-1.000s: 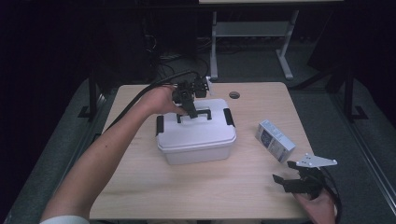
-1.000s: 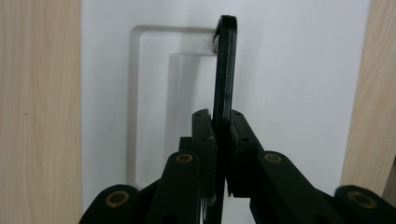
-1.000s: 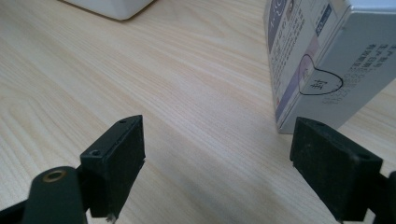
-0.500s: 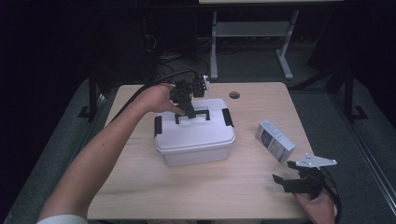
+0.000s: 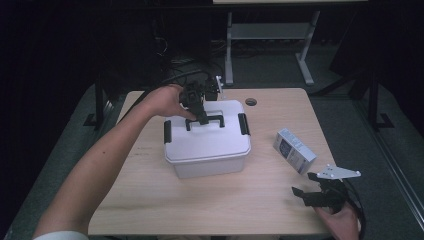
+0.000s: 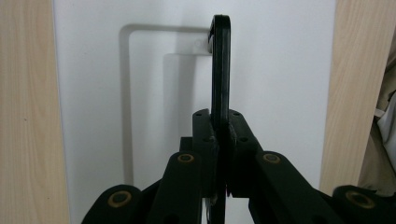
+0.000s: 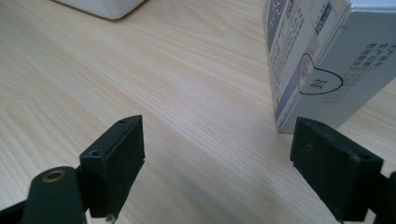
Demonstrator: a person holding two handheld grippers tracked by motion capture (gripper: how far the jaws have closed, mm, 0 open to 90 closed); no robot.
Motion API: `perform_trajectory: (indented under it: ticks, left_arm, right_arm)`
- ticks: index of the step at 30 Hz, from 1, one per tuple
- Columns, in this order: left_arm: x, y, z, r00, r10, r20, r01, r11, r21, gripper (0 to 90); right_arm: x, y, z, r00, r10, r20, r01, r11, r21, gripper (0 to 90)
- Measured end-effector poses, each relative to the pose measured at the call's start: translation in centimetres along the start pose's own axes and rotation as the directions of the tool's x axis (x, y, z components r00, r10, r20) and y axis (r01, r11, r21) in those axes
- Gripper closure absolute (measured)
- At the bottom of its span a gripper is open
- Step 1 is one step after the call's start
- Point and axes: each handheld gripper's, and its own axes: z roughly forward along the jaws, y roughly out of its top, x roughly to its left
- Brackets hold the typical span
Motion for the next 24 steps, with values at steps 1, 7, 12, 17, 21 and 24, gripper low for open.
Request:
perform_trajectory:
  ticks: [1,7,12,17,21,24]
  left_arm:
    - [0.0,0.0,-0.1,1.0,0.002,0.002,-0.002,1.0,-0.004,84.6]
    - [-0.1,-0.2,-0.8,0.9999,0.006,-0.009,-0.006,0.9998,0.019,84.7]
    - [-0.2,-0.7,-1.4,0.9999,0.003,-0.012,-0.003,1.0,0.006,84.7]
    - [-0.4,-1.1,-2.2,0.9999,-0.003,-0.015,0.003,0.9999,-0.011,84.7]
    - [-0.7,-1.5,-3.1,0.9997,-0.007,-0.023,0.007,0.9998,-0.019,84.7]
    - [-1.0,-2.2,-4.2,0.9994,-0.015,-0.032,0.014,0.9994,-0.031,84.7]
  right_arm:
    - [0.0,0.0,0.0,1.0,0.0,0.001,0.0,1.0,0.002,17.1]
    - [0.0,0.0,0.0,1.0,0.001,0.001,-0.001,1.0,0.002,17.0]
    - [0.0,0.0,0.0,1.0,-0.001,0.001,0.001,1.0,0.003,17.0]
    - [0.0,0.0,0.1,1.0,0.002,0.002,-0.002,1.0,0.007,17.0]
    - [0.0,0.0,0.1,1.0,0.002,0.004,-0.002,1.0,0.007,17.0]
    - [0.0,0.0,0.1,1.0,0.001,0.005,-0.001,1.0,0.007,17.0]
